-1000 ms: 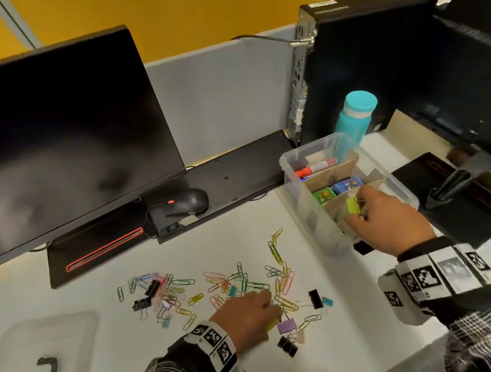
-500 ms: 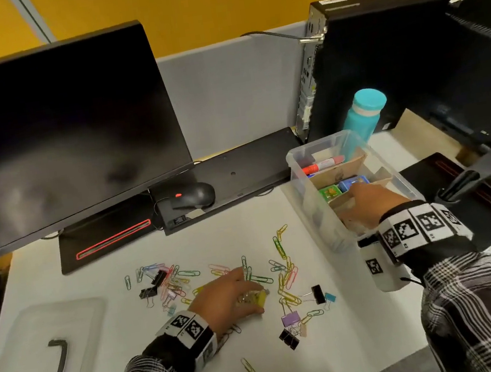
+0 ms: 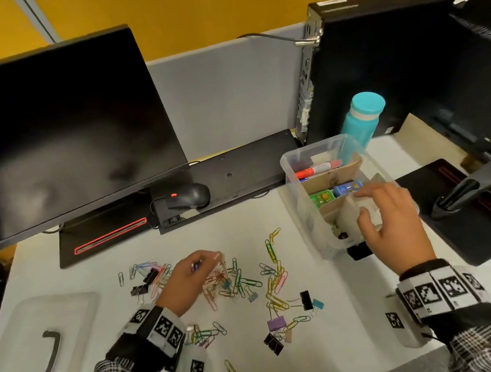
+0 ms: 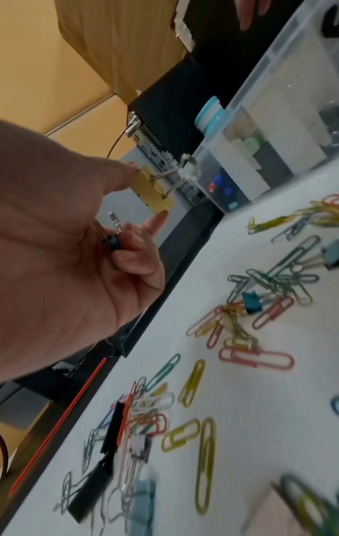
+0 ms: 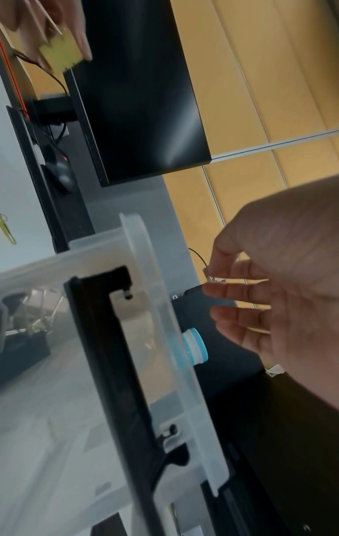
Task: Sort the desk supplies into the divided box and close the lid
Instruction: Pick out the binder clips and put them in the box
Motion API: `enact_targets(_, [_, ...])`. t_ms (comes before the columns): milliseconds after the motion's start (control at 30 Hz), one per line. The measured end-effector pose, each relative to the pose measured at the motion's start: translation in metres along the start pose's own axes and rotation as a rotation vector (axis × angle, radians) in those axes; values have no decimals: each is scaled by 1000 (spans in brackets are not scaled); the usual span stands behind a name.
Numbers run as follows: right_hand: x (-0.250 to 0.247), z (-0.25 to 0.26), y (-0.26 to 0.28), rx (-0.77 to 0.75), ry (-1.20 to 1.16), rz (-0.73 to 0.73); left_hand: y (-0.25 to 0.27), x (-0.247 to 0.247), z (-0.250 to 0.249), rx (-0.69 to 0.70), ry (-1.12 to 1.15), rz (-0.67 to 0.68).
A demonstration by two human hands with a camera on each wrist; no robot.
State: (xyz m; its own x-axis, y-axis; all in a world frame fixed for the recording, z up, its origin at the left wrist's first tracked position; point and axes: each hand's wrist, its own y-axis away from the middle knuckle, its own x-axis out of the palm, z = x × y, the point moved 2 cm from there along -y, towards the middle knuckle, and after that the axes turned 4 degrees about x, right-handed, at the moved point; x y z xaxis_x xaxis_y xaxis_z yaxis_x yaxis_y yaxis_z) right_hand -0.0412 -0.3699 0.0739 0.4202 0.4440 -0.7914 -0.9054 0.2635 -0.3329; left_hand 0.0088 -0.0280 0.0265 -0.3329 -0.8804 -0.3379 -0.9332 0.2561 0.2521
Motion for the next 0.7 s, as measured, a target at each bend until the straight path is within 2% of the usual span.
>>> enact_targets(67, [1,-3,-1,-19,-4,-22,-3,4,-7,-62,83,-3])
enact_targets(167, [2,-24,-7,104,75,-64,-7,15,-26,-74,145,13])
enact_targets(267, [9,-52,-8,280,188,28,-12,38,-57,51,49,44])
enact_targets(333, [17,-64,-4,316,147,107,-16,60,-78,154,-34,62])
enact_targets(567, [23,-67,1,307,111,147,-38,151,-124,430,-326,111])
enact_targets(700, [21,-68,2,277,116,148,-51,182,-137,521,-508,158])
